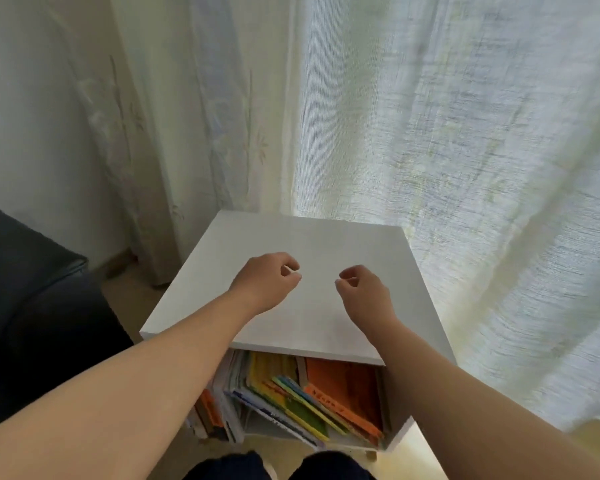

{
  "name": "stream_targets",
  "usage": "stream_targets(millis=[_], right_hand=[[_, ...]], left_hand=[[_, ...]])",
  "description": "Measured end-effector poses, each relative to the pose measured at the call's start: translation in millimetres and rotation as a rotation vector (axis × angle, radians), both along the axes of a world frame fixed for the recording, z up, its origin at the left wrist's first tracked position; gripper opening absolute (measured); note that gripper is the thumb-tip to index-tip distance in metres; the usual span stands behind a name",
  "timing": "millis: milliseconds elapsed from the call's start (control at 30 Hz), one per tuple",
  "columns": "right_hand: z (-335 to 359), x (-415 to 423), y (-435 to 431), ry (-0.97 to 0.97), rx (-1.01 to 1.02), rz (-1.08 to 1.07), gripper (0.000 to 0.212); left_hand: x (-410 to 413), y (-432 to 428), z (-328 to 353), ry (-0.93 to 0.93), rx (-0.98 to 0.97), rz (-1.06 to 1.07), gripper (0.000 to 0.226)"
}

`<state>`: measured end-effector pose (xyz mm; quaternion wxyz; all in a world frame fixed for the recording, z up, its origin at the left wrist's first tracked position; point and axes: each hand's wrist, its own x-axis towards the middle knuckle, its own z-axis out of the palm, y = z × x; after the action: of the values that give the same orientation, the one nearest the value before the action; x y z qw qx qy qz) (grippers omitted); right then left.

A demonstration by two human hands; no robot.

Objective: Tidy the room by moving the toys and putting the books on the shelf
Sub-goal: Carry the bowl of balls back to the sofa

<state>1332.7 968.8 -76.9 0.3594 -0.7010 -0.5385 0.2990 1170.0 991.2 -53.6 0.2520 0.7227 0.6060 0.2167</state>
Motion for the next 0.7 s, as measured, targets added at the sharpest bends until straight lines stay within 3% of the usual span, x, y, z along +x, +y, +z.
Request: stream_targets(millis=[267,500,700], right_hand=[[33,15,116,0.069,-0.149,-0.054,0.027],[162,52,101,0.107,-0.333,-0.117,0.026],[262,78,72,0.145,-0.379,-0.265,0.019]], left_hand=[[38,117,27,-0.026,-0.171,-0.004,0.028],[75,121,160,-0.015,-0.35,-0.07,0.03],[109,117,263,0.034,-0.373,-0.207,0.028]])
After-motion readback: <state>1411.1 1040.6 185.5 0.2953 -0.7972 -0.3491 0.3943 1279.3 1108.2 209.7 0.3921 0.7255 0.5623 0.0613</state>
